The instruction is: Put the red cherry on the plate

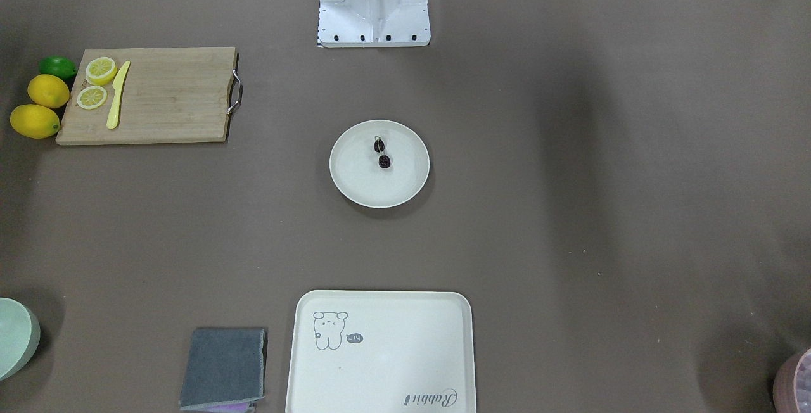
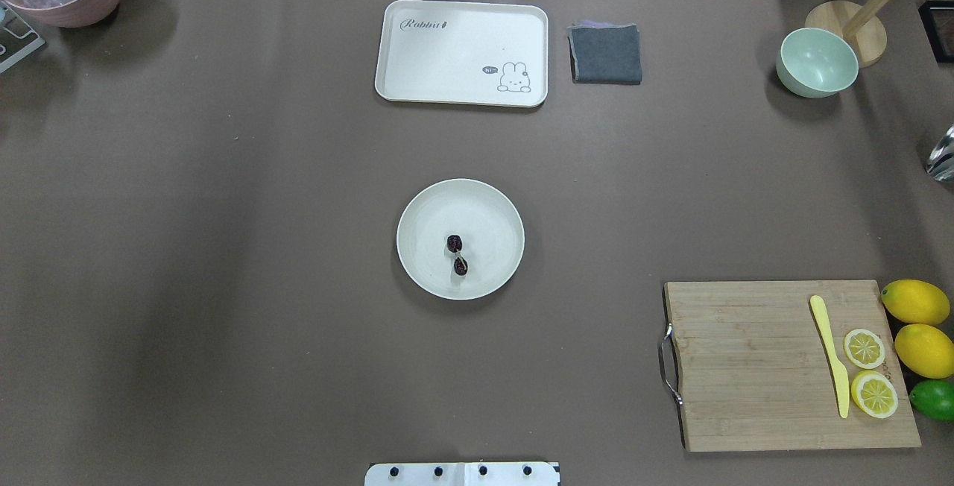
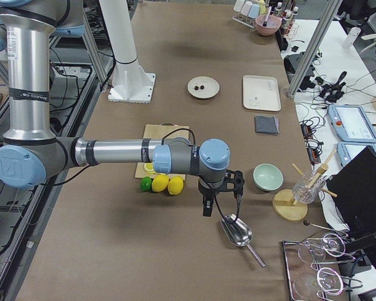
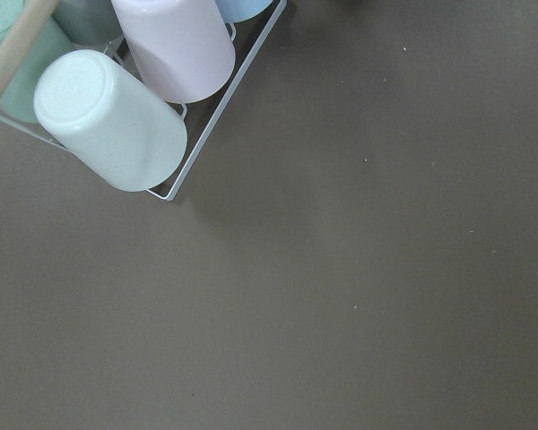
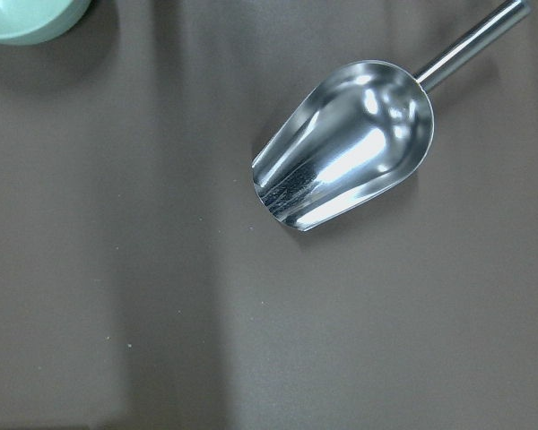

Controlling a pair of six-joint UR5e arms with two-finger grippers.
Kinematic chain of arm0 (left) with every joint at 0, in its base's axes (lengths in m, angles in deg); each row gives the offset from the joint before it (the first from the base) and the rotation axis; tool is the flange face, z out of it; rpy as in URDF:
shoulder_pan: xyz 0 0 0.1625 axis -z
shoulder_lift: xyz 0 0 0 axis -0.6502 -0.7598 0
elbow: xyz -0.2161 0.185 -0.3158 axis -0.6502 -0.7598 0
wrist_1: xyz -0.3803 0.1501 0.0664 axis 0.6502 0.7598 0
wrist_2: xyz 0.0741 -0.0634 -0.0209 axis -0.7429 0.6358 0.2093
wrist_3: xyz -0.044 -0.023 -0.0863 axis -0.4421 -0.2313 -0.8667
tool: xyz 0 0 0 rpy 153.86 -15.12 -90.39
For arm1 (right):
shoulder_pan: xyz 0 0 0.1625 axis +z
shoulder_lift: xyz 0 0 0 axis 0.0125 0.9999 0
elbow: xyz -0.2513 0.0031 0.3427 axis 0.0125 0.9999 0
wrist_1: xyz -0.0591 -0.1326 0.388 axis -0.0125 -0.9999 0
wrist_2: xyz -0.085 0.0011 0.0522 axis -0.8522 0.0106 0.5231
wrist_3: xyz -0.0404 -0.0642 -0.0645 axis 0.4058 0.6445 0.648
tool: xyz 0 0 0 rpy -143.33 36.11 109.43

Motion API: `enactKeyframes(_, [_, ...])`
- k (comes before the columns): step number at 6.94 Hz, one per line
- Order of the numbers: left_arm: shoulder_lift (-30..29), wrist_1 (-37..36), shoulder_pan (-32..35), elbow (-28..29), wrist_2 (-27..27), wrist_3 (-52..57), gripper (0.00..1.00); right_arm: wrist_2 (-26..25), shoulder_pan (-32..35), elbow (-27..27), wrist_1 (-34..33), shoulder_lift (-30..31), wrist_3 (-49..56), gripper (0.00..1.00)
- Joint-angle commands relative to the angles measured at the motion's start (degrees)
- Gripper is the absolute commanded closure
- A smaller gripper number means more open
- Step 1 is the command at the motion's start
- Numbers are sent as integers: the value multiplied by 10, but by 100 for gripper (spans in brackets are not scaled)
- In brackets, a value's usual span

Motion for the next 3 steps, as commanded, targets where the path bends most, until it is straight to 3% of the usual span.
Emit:
enactKeyframes(1, [0, 0, 0, 0, -1, 1, 2, 0, 0, 4, 1, -2, 1, 0])
enactKeyframes(3, [0, 1, 0, 0, 0, 3, 2, 0, 0, 7, 1, -2, 1, 0])
